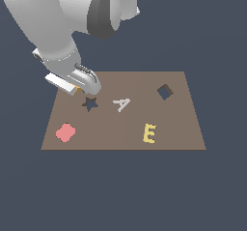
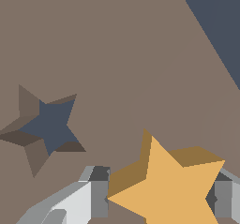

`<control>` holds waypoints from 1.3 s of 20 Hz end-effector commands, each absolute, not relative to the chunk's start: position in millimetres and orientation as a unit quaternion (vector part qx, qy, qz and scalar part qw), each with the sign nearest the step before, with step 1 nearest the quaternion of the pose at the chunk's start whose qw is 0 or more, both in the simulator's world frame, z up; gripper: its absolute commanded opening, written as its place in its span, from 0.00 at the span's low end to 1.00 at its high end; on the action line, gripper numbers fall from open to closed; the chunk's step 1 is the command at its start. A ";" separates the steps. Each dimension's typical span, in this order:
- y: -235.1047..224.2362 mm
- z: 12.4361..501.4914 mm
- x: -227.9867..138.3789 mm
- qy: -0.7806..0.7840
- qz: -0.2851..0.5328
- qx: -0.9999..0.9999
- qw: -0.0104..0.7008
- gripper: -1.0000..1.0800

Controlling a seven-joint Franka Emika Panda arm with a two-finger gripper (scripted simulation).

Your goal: Insert a designated object into the corresponding slot on a board.

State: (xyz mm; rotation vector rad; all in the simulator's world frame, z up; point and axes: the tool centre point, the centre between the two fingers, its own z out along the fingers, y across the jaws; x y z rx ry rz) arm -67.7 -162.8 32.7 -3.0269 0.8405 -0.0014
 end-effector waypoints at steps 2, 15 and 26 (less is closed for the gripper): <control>-162.8 33.6 -60.2 0.206 -0.001 -0.978 0.000 0.00; -149.8 37.2 -28.5 -0.085 -0.001 -0.996 0.000 0.00; -128.8 39.5 -13.1 -0.298 -0.001 -0.954 -0.001 0.00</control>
